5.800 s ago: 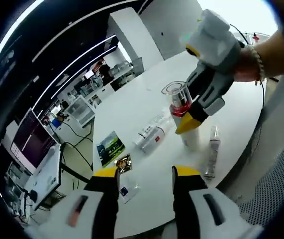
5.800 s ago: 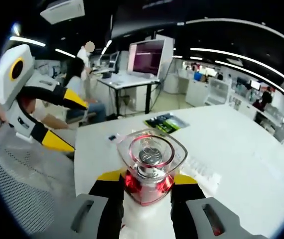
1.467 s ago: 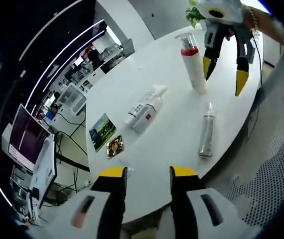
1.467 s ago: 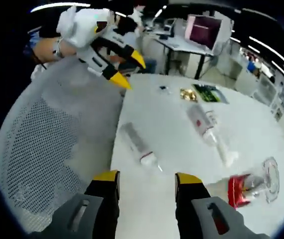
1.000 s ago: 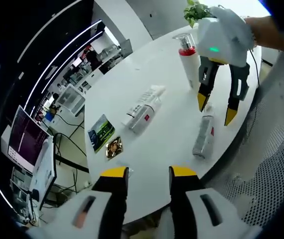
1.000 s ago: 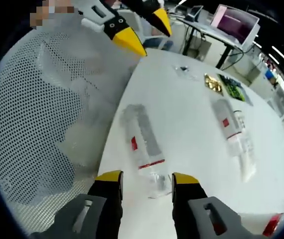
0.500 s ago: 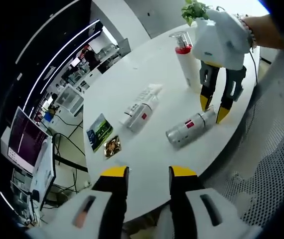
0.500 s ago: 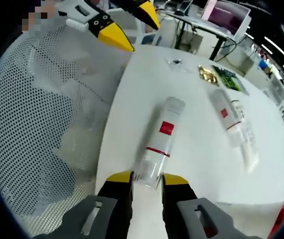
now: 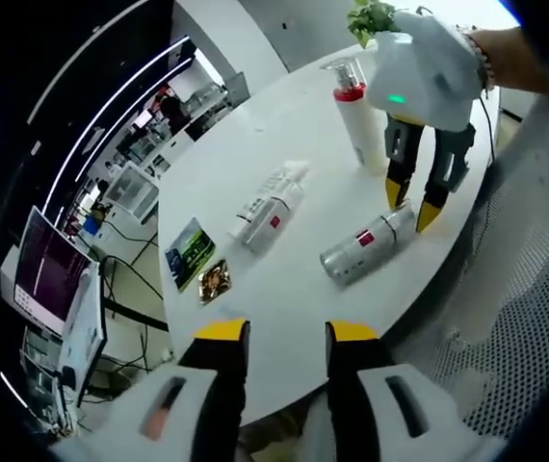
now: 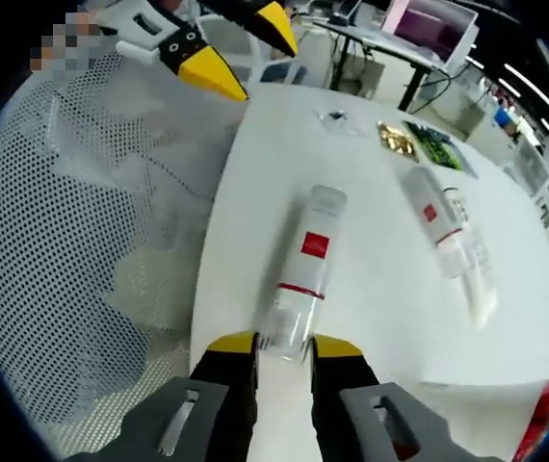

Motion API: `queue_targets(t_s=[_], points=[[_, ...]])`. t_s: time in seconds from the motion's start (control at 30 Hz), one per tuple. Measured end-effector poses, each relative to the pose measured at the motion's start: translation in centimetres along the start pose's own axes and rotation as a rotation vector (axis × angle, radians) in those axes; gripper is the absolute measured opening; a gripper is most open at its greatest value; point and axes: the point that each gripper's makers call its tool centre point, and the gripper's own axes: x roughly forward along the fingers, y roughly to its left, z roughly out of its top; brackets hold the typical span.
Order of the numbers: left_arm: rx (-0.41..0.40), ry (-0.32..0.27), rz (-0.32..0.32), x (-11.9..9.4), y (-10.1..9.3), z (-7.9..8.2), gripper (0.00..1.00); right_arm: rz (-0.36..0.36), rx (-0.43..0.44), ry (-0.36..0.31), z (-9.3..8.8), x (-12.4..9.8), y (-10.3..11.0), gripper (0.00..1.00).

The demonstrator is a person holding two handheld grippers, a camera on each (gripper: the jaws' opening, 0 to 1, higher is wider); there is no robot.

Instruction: Arrange the skincare products in the storage area until every visible bottle or jar stands upright without overlapping.

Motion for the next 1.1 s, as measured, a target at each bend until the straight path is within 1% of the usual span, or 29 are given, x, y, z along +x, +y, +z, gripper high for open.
queue_targets(t_s=[0.07, 0.17, 0.27, 0.33, 0.37, 0.47, 0.6, 0.63, 0.67, 0.73, 0.8, 0.83, 0.9, 0.93, 0.97, 1.0, 1.03, 1.07, 1.1], points=[[-0.012, -0.011, 0.013, -0.1, 0.3, 0.1, 0.34, -0.006, 0.002, -0.006, 0.3, -0.4, -0.1, 0.14], [-0.051, -0.025, 0.023, -0.1, 0.9, 0.3, 0.37, -0.023, 0.012, -0.028, 0.9, -1.1, -0.5, 0.13], [-0.083, -0.027, 0.007, -0.2, 0.6, 0.3, 0.37, -0.034, 0.016, -0.057, 1.7, -2.0, -0.7, 0.13], [-0.086, -0.033, 0.003, -0.2, 0.5, 0.4, 0.38, -0.063, -0.005, -0.067, 2.1, -2.4, -1.0, 0.13], [-0.088, -0.035, -0.004, -0.2, 0.4, 0.5, 0.38, -0.071, -0.023, -0.059, 2.0, -2.5, -1.1, 0.13], [-0.081, -0.032, -0.017, -0.2, 0.0, 0.5, 0.38, -0.072, -0.031, -0.051, 1.8, -2.6, -1.0, 0.12], [-0.065, -0.029, -0.056, 0.0, -0.7, 0.6, 0.37, -0.076, -0.054, -0.055, 1.8, -3.1, -0.8, 0.12], [-0.048, -0.026, -0.083, 0.1, -1.2, 0.6, 0.36, -0.077, -0.059, -0.059, 1.9, -3.3, -0.8, 0.12], [-0.046, -0.024, -0.097, 0.2, -1.5, 0.7, 0.36, -0.072, -0.064, -0.072, 2.1, -3.6, -0.6, 0.12], [-0.047, -0.02, -0.155, 0.3, -2.4, 1.1, 0.36, -0.065, -0.073, -0.089, 2.4, -3.9, -0.5, 0.12], [-0.052, -0.027, -0.187, 0.3, -2.8, 1.5, 0.35, -0.059, -0.092, -0.111, 2.9, -4.3, -0.2, 0.12], [-0.04, -0.028, -0.204, 0.4, -3.1, 1.7, 0.36, -0.052, -0.113, -0.125, 3.2, -4.5, 0.0, 0.12], [-0.005, -0.032, -0.214, 0.5, -3.3, 2.1, 0.36, -0.042, -0.151, -0.133, 3.5, -4.7, 0.5, 0.12], [0.045, -0.048, -0.238, 0.4, -3.9, 2.6, 0.37, -0.037, -0.176, -0.137, 3.7, -4.8, 0.8, 0.12], [0.052, -0.056, -0.276, 0.5, -4.7, 2.9, 0.38, -0.034, -0.195, -0.142, 4.0, -5.0, 1.1, 0.12], [0.049, -0.058, -0.345, 0.4, -6.3, 3.2, 0.4, -0.033, -0.205, -0.149, 4.2, -5.1, 1.2, 0.12], [0.05, -0.054, -0.378, 0.5, -7.1, 3.3, 0.42, -0.036, -0.221, -0.16, 4.7, -5.3, 1.3, 0.12], [0.068, -0.052, -0.397, 0.7, -7.7, 3.4, 0.42, -0.035, -0.231, -0.169, 4.9, -5.4, 1.5, 0.12], [0.115, -0.051, -0.401, 1.0, -8.3, 3.4, 0.41, -0.03, -0.243, -0.185, 5.4, -5.6, 1.7, 0.12]])
